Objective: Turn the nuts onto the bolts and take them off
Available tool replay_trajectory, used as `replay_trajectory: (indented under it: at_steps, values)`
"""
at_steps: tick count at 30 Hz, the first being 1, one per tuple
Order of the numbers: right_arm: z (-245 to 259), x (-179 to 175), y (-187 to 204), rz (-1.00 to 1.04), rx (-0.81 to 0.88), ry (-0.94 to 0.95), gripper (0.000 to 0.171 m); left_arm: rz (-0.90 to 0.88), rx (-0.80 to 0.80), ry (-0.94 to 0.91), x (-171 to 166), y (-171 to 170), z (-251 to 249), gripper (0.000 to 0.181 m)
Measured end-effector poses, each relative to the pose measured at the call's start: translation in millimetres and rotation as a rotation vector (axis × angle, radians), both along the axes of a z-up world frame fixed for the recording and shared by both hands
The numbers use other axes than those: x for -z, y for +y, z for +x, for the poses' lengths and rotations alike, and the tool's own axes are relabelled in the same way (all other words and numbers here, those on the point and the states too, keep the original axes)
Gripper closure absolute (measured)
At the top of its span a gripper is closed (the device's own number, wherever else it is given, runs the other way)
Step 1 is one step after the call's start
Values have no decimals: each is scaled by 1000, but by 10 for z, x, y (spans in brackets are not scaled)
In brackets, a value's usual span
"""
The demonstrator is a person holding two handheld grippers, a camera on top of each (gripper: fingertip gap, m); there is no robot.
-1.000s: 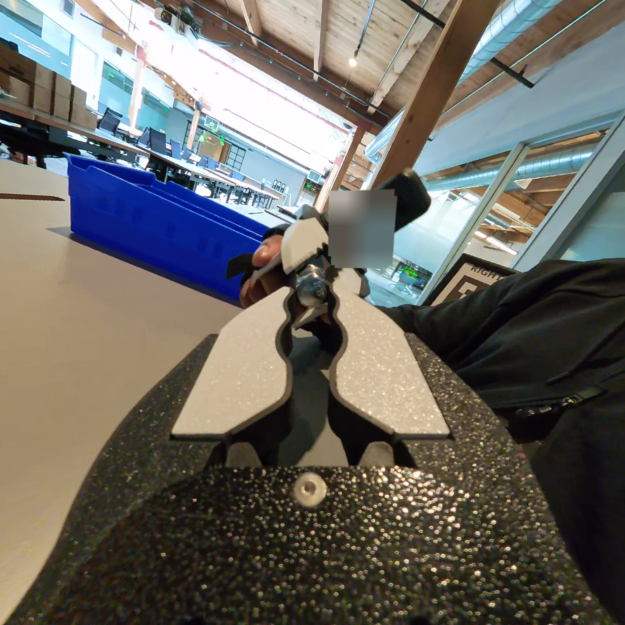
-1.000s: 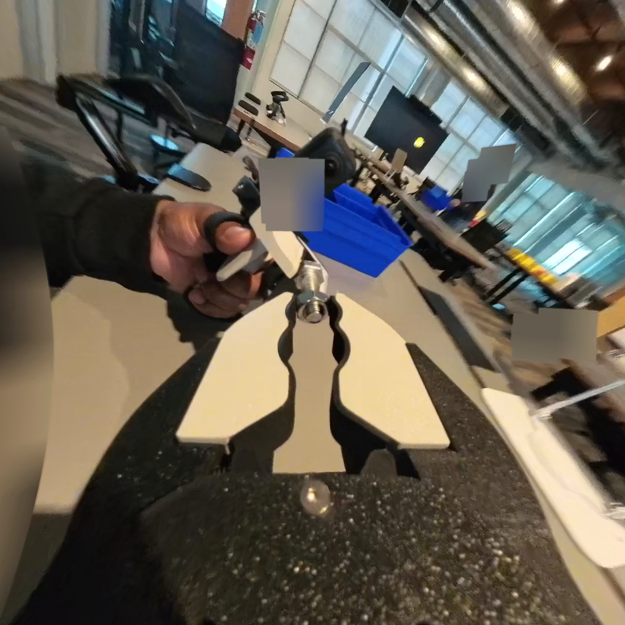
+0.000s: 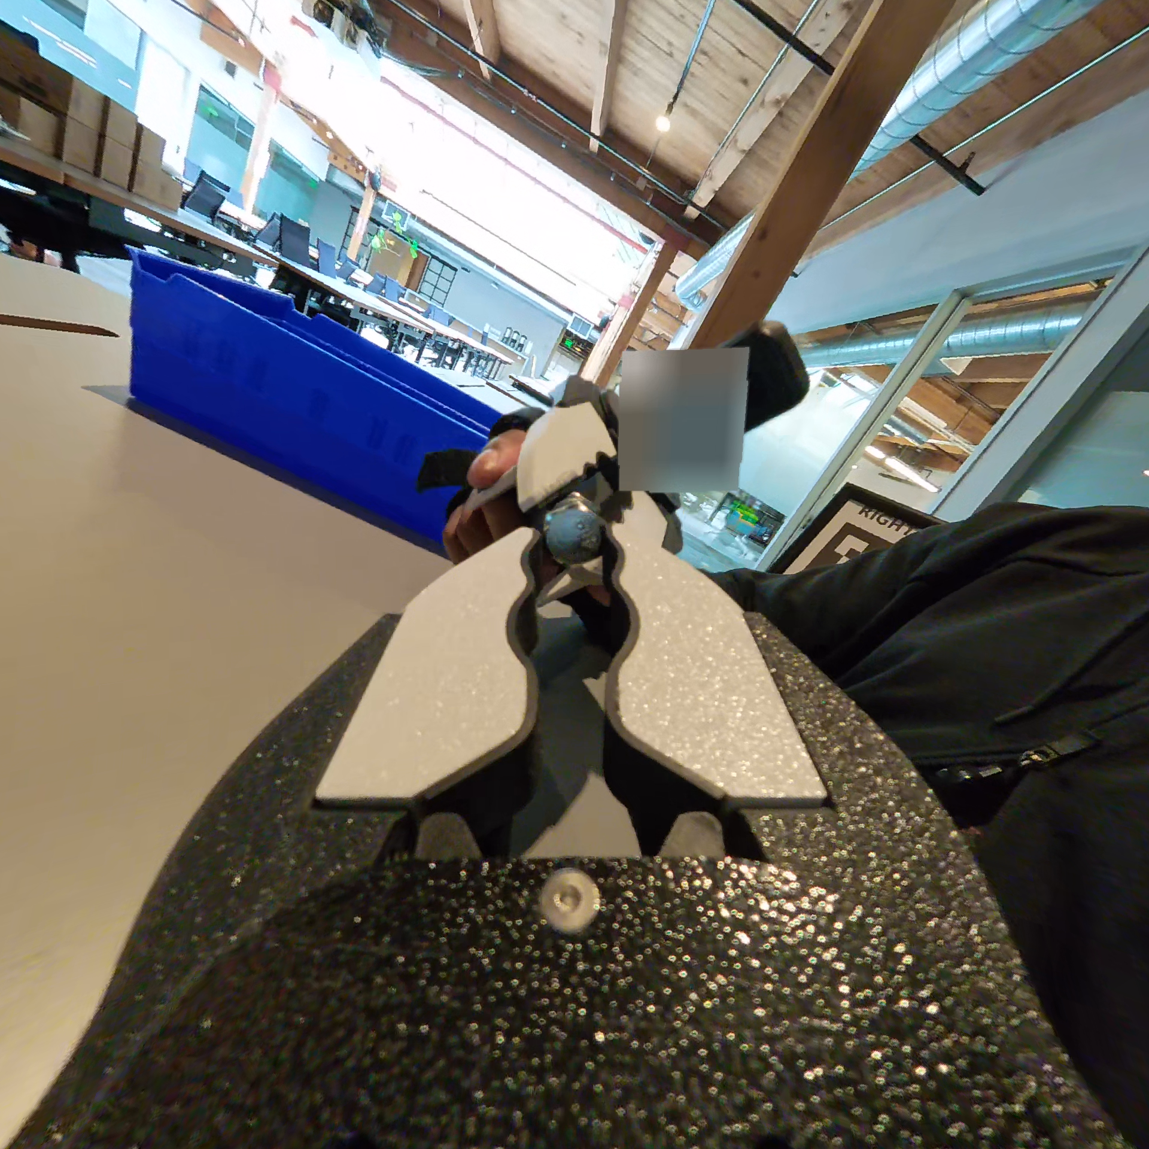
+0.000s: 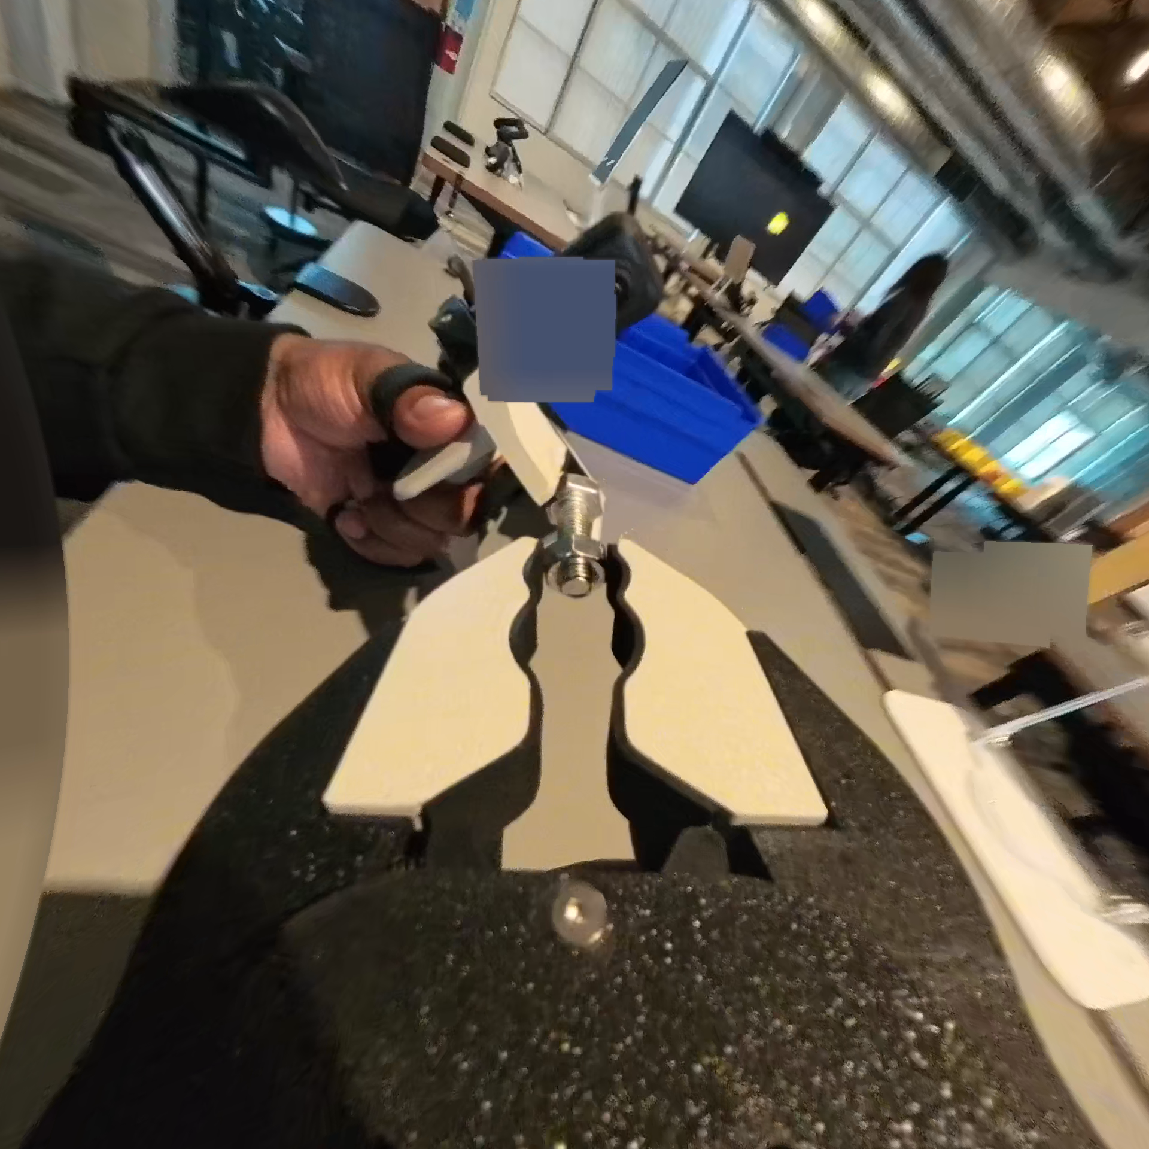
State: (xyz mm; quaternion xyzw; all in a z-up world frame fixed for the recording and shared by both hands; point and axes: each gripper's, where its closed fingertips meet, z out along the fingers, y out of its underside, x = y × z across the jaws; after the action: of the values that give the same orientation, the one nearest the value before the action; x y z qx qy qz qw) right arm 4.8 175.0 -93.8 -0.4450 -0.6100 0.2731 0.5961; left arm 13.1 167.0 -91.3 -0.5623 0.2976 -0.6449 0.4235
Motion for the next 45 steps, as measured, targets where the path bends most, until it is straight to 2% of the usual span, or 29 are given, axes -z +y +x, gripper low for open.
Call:
replay_trajectory:
  at_steps: [2, 6, 8, 9, 11, 16, 21, 26, 29, 31, 36, 38, 40, 42, 45]
  values:
    - [-3, 28, -8, -183, -52, 0, 152, 27, -23, 28, 11, 9, 2, 164]
    - [35, -2, -87, -693, -255, 64, 153, 98, -46, 69, 1, -16, 39, 164]
    - [40, -16, -87, -792, -302, 90, 152, 92, -55, 65, -2, -2, 35, 164]
    - [35, -28, -75, -765, -292, 102, 151, 79, -55, 50, -11, 8, 22, 164]
    - [19, -32, -46, -621, -223, 90, 137, 51, -57, 14, -34, 31, -20, 164]
    - [28, -86, 32, -82, -3, 51, 128, 6, -41, -33, -53, 46, -56, 164]
    - [43, -86, 105, 71, 87, 33, 131, -18, -17, -38, -35, 34, -42, 164]
    - [30, -53, 70, 211, 107, -11, 143, -43, 12, -38, -13, 19, -15, 164]
    - [11, -22, 37, 211, 93, -23, 152, -44, 13, -34, -8, 17, -11, 164]
    - [5, 0, 40, 102, 67, -22, 153, -31, -4, -15, 6, 30, -16, 164]
    - [25, 3, -42, -549, -178, 56, 153, 15, -20, 16, 7, 18, 8, 164]
    - [41, -20, -64, -681, -243, 81, 153, 19, -19, 12, -4, 13, 17, 164]
    - [41, -33, -31, -609, -207, 90, 150, 8, -28, 3, -7, 33, -3, 164]
    - [45, -55, 20, -437, -122, 87, 136, -6, -31, -24, -29, 49, -40, 164]
    - [62, -104, 60, -163, -18, 79, 131, -30, -23, -57, -49, 58, -66, 164]
